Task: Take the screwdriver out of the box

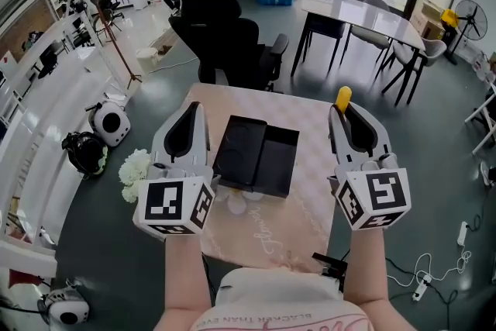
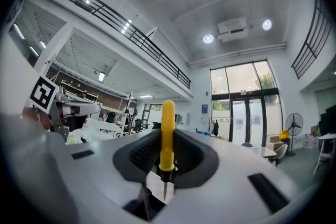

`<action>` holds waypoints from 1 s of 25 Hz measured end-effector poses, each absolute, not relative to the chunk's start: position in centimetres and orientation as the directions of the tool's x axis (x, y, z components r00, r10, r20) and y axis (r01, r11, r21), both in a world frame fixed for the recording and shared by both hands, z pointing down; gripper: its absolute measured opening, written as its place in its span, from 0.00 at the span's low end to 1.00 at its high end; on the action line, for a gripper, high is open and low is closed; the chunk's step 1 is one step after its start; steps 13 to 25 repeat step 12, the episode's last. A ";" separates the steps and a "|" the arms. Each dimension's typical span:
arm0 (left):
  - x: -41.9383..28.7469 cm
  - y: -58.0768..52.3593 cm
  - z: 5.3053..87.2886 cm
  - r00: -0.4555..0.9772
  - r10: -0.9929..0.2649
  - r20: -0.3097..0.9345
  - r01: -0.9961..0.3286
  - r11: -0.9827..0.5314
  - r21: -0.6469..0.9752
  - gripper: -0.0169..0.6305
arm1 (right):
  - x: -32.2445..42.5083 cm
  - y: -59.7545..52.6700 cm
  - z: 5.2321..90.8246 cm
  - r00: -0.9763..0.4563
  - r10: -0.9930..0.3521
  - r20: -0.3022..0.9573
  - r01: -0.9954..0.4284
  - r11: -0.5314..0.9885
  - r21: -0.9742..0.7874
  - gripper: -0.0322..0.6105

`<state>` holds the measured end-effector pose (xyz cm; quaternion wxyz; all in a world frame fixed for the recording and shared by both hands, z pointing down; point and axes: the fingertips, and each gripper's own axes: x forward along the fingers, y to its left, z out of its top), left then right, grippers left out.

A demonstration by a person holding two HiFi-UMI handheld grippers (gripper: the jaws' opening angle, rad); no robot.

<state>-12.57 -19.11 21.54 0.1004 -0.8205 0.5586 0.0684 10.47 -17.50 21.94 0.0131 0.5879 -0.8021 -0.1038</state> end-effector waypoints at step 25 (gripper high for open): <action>-12.9 -19.5 20.2 0.353 -0.903 -0.244 -0.936 -0.340 -0.093 0.04 | 10.6 -17.7 20.7 -0.308 -0.944 -0.121 -0.940 0.282 0.191 0.17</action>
